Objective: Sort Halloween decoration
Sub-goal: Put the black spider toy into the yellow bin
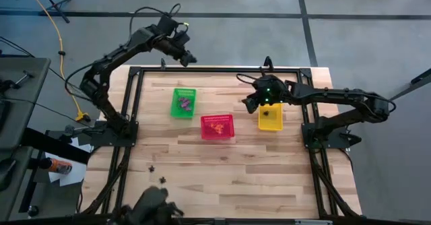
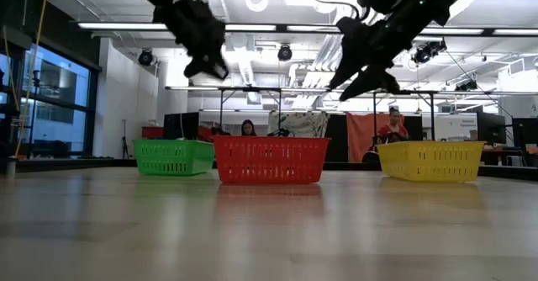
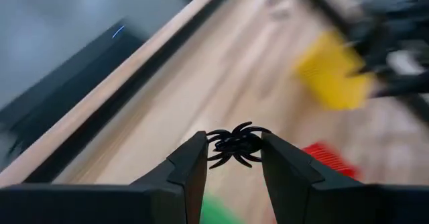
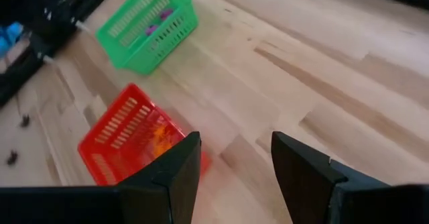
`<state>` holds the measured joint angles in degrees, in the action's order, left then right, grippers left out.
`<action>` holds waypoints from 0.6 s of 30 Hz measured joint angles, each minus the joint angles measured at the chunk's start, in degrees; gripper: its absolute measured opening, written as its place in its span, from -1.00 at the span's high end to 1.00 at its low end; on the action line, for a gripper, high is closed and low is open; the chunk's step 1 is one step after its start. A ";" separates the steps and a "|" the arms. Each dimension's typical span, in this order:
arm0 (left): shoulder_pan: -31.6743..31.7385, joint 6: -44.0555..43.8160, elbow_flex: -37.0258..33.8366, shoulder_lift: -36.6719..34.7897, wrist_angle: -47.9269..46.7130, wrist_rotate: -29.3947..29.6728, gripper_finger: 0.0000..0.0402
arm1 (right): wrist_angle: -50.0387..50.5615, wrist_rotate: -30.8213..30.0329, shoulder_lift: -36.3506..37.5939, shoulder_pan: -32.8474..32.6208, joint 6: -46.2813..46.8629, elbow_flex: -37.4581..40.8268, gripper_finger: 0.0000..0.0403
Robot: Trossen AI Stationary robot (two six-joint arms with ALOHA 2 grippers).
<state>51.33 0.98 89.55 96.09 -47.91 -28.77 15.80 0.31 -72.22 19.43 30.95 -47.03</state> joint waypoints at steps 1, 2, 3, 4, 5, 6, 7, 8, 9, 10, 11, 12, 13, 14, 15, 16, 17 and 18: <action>-1.08 -0.76 -0.59 -1.11 2.52 -1.57 0.41 | 0.46 0.20 0.77 0.33 -1.51 0.00 0.12; -2.26 -1.95 -1.58 -2.36 5.77 -3.12 0.41 | 0.66 0.18 1.67 0.59 -3.04 0.00 0.12; -3.54 -3.61 -2.94 -3.63 9.39 -4.40 0.41 | 0.83 0.20 2.57 1.02 -4.41 0.00 0.12; -4.78 -5.39 -4.74 -4.98 13.10 -5.60 0.42 | 0.89 0.18 3.57 1.32 -5.74 0.00 0.12; -6.21 -7.19 -6.74 -6.24 17.35 -6.43 0.41 | 0.95 0.22 4.57 1.63 -6.80 0.00 0.12; -7.82 -9.06 -8.96 -7.45 21.45 -6.52 0.41 | 1.20 0.22 5.52 1.93 -7.95 0.00 0.12; -9.41 -11.08 -11.63 -8.77 25.82 -6.51 0.41 | 1.46 0.22 6.50 2.09 -9.19 0.00 0.12; -10.88 -13.36 -14.52 -9.92 30.41 -6.51 0.41 | 1.50 0.23 7.44 2.23 -10.39 0.00 0.12; -12.47 -16.02 -17.60 -11.07 35.02 -6.51 0.41 | 1.59 0.26 8.33 2.32 -11.63 0.00 0.12; -14.10 -19.02 -20.97 -12.01 40.16 -6.36 0.41 | 1.91 0.26 9.14 2.35 -12.89 0.00 0.12; -15.72 -22.32 -24.29 -12.90 45.59 -6.02 0.41 | 2.07 0.29 9.74 2.35 -14.25 0.00 0.12; -17.24 -25.74 -27.83 -13.62 51.05 -5.68 0.41 | 2.08 0.31 10.24 2.34 -15.52 0.00 0.12; -18.82 -29.33 -31.32 -14.16 56.67 -5.33 0.41 | 2.20 0.32 10.59 2.32 -16.80 0.00 0.12; -20.37 -32.82 -34.48 -14.42 62.26 -4.92 0.41 | 2.22 0.34 10.84 2.25 -18.00 0.00 0.12; -21.85 -36.19 -37.62 -14.60 67.60 -4.30 0.41 | 2.10 0.43 10.90 2.07 -18.57 0.00 0.12; -23.35 -39.53 -40.40 -14.69 72.71 -3.33 0.41 | 1.94 0.70 10.88 1.87 -18.97 0.00 0.12; -24.77 -42.48 -42.84 -14.71 77.59 -2.17 0.41 | 1.76 1.32 10.84 1.56 -19.02 0.00 0.12; -25.96 -44.83 -44.95 -14.71 82.22 -1.37 0.41 | 1.16 1.89 10.82 1.09 -19.02 0.00 0.12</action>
<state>25.36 -43.85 44.60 81.38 34.31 -30.14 16.96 2.20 -61.40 20.52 11.92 -47.03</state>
